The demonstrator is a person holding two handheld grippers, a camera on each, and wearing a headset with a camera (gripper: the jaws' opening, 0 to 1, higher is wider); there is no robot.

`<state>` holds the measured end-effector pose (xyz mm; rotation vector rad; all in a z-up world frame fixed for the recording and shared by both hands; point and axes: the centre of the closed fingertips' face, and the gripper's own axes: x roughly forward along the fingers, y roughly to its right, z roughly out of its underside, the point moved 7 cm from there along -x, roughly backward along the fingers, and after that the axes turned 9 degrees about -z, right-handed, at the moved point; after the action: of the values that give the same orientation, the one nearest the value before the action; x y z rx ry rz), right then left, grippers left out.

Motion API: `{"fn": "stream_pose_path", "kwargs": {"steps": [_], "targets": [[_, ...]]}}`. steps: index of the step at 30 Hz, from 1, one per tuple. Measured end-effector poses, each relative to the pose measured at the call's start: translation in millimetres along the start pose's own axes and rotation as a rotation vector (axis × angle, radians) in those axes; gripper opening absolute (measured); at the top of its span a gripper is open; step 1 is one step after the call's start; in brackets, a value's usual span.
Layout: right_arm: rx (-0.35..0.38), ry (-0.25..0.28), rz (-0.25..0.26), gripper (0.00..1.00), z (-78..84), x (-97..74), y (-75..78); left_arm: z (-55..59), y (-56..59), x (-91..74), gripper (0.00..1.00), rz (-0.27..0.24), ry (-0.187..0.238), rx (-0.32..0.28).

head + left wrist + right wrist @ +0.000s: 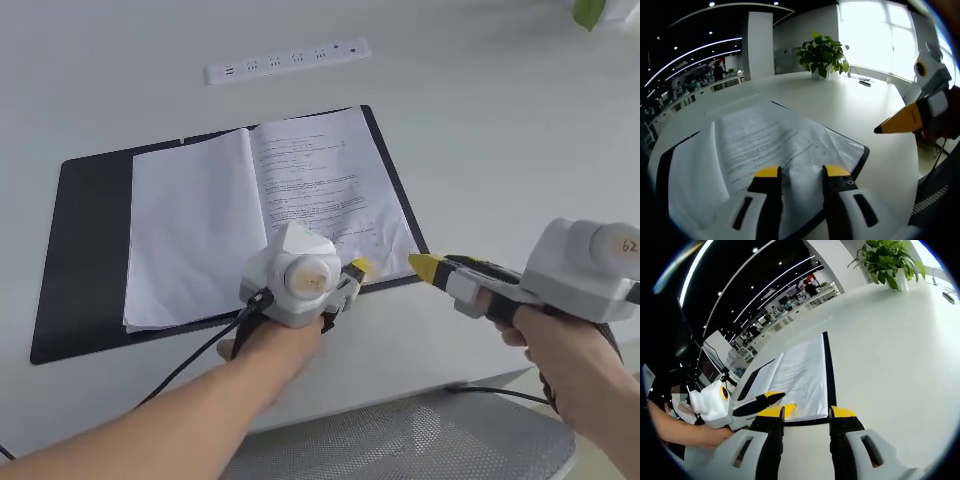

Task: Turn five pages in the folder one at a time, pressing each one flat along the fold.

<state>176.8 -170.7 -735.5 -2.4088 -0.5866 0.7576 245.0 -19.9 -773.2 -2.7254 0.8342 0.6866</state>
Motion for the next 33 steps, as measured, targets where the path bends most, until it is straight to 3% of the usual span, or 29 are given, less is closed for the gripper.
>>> {"fn": "stream_pose_path", "kwargs": {"steps": [4, 7, 12, 15, 23, 33], "targets": [[-0.001, 0.001, -0.005, 0.34, 0.2, 1.0, -1.4, -0.7, -2.1, 0.3, 0.27, -0.006, 0.001, -0.005], [-0.007, -0.004, -0.009, 0.34, 0.4, 2.7, -4.7, -2.9, -10.6, 1.1, 0.13, -0.041, -0.004, -0.002], [-0.022, -0.01, -0.026, 0.33, -0.5, 9.2, -10.0, -2.6, -12.5, 1.7, 0.08, -0.04, -0.012, -0.015], [-0.038, -0.027, -0.042, 0.32, -1.3, 14.4, -13.9, -1.9, -13.7, 2.0, 0.07, -0.057, -0.017, -0.066], [-0.075, -0.065, -0.047, 0.28, -3.0, 26.4, -15.2, -1.0, -12.0, 3.2, 0.07, -0.06, -0.016, -0.05], [-0.031, -0.094, -0.034, 0.28, 4.4, 31.4, -7.1, -1.1, -12.3, 3.6, 0.07, -0.058, -0.014, -0.051]]}}
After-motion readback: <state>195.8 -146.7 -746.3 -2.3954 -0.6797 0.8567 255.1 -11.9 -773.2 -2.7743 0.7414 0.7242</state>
